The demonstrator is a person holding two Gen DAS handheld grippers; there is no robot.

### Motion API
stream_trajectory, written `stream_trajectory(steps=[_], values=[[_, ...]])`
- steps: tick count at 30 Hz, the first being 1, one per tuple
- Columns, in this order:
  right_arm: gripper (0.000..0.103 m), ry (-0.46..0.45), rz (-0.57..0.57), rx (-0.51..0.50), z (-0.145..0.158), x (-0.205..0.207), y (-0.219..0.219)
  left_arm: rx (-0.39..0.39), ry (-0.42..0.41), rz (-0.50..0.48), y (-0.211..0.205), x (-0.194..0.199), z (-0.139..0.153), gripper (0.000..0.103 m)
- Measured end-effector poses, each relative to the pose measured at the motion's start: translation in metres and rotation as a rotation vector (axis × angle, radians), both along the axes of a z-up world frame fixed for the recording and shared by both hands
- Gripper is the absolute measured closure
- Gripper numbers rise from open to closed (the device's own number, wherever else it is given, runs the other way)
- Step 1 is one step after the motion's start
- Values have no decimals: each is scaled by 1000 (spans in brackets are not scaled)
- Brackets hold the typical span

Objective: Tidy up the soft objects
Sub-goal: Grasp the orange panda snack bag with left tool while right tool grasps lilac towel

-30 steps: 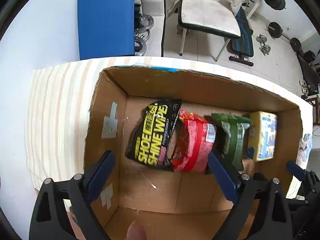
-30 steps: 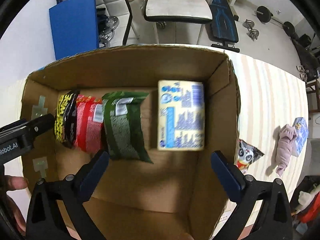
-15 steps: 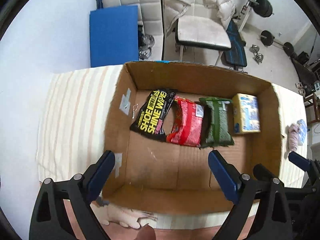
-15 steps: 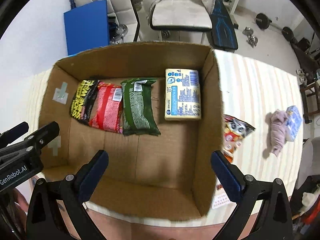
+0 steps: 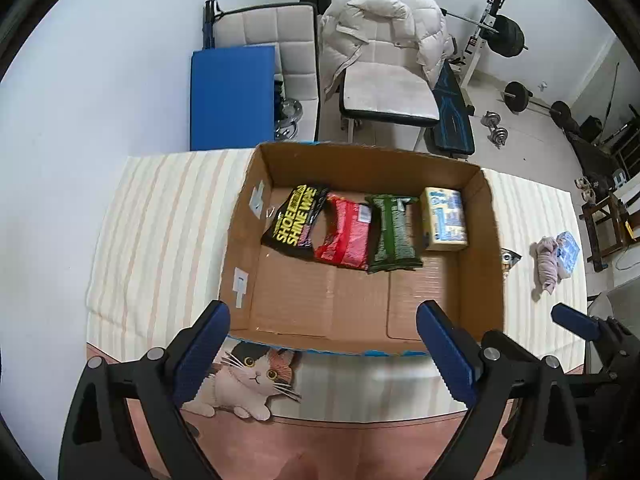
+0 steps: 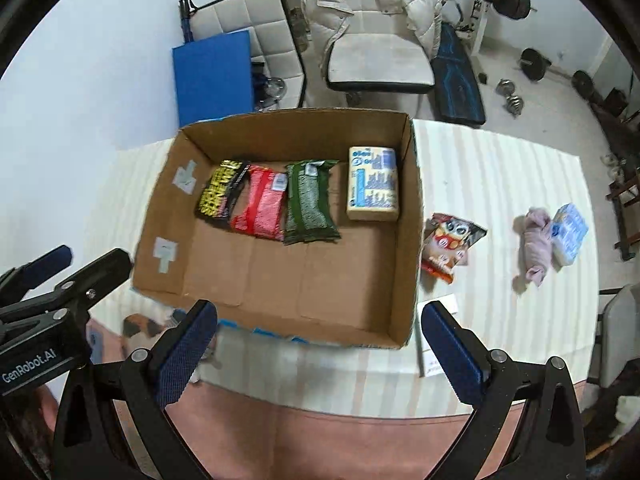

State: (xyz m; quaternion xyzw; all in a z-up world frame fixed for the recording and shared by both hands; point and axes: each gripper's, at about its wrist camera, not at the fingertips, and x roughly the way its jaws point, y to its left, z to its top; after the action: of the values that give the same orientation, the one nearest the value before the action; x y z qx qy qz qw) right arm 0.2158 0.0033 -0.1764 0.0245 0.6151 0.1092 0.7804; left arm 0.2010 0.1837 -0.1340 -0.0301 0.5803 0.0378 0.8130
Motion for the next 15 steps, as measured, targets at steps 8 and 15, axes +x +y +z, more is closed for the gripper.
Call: stream_trajectory(steps=[8,15], values=[[0,10,-129,50,7,0,-86,56,-12,-174,-101,40,17,7],[0,63,-330,-22,-24,33,-222,140,140,-465,-241,111,-37,7]])
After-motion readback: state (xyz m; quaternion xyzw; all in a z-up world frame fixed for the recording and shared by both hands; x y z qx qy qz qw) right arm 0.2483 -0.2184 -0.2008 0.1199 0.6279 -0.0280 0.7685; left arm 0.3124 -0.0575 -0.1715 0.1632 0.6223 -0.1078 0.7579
